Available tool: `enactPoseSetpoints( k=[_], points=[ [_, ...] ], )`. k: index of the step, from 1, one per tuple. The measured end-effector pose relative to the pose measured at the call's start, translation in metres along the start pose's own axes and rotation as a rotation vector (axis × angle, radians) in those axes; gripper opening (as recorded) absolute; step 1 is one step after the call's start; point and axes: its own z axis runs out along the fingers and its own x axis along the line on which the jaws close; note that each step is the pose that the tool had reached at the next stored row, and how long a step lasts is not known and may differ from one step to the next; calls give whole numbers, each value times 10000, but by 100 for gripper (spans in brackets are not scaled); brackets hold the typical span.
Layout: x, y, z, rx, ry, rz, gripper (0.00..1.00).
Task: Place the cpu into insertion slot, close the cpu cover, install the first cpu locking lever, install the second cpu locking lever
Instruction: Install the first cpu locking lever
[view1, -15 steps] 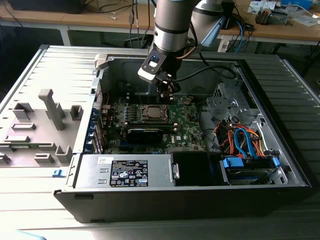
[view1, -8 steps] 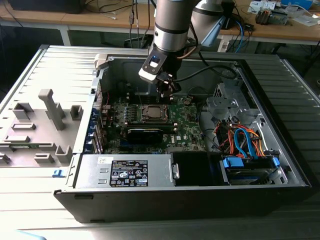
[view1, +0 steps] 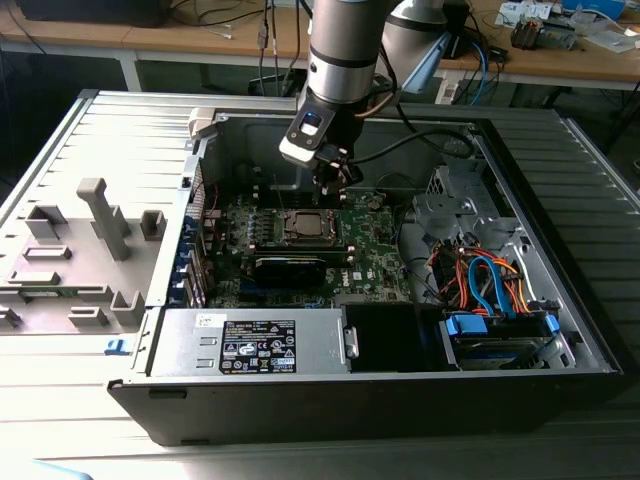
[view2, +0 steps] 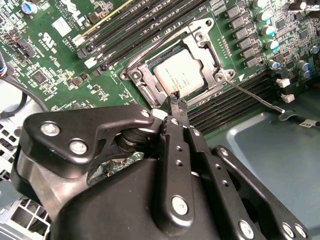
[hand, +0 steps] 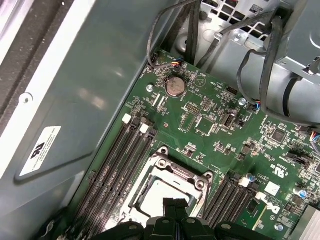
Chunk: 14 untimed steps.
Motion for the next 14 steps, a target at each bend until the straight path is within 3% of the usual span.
enactPoseSetpoints(
  k=[14],
  points=[
    [0,0,0,9,-15,-549,11]
  ],
)
